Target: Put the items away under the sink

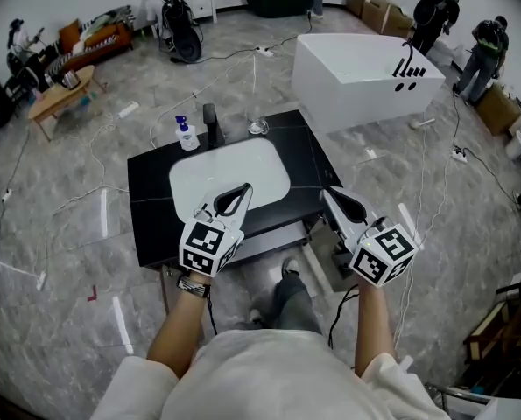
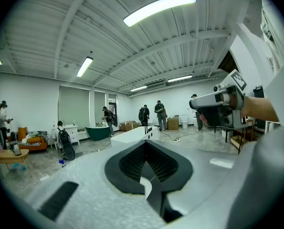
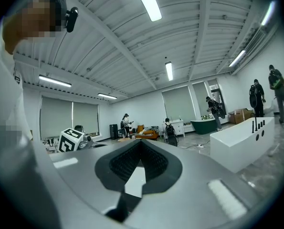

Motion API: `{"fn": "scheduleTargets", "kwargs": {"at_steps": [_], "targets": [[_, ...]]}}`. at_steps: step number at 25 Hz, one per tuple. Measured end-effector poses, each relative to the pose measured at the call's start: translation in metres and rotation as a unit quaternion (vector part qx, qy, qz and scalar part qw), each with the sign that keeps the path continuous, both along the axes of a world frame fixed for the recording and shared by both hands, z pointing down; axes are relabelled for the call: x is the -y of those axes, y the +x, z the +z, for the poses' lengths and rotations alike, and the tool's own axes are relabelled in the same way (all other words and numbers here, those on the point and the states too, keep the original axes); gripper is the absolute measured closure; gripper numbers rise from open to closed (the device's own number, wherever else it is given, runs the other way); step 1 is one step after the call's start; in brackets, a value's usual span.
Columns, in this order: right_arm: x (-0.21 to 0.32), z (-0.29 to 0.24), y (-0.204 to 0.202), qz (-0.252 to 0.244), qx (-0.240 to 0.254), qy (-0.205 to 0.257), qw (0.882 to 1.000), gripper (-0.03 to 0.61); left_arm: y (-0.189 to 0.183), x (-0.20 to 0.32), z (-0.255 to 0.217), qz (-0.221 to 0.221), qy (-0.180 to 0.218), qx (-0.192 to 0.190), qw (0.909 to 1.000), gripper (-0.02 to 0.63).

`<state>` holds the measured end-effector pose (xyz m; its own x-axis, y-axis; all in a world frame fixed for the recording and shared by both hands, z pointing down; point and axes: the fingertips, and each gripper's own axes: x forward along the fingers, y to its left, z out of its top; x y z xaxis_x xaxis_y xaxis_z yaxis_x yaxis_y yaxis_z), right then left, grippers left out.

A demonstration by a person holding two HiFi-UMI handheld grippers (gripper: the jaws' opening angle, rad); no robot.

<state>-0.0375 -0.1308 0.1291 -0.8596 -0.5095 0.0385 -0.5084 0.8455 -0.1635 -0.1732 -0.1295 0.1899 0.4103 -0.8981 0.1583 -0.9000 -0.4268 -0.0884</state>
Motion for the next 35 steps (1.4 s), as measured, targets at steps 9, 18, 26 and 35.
{"fn": "scheduleTargets", "kwargs": {"at_steps": [9,18,26,35], "targets": [[0.079,0.017,-0.002,0.007,-0.028,0.01,1.0,0.571,-0.005,0.079,0.016,-0.002,-0.018,0.0,0.9998,0.605],[0.164,0.044,-0.003,0.031,-0.05,-0.022,0.998,0.571,-0.022,0.167,0.043,-0.009,-0.042,-0.01,0.999,0.603],[0.213,0.071,-0.014,0.036,-0.053,-0.039,0.997,0.571,-0.04,0.221,0.078,-0.019,-0.067,-0.014,0.9975,0.599],[0.254,0.1,-0.022,0.022,-0.063,-0.067,0.996,0.571,-0.033,0.274,0.107,-0.012,-0.092,-0.026,0.9954,0.594]]}}
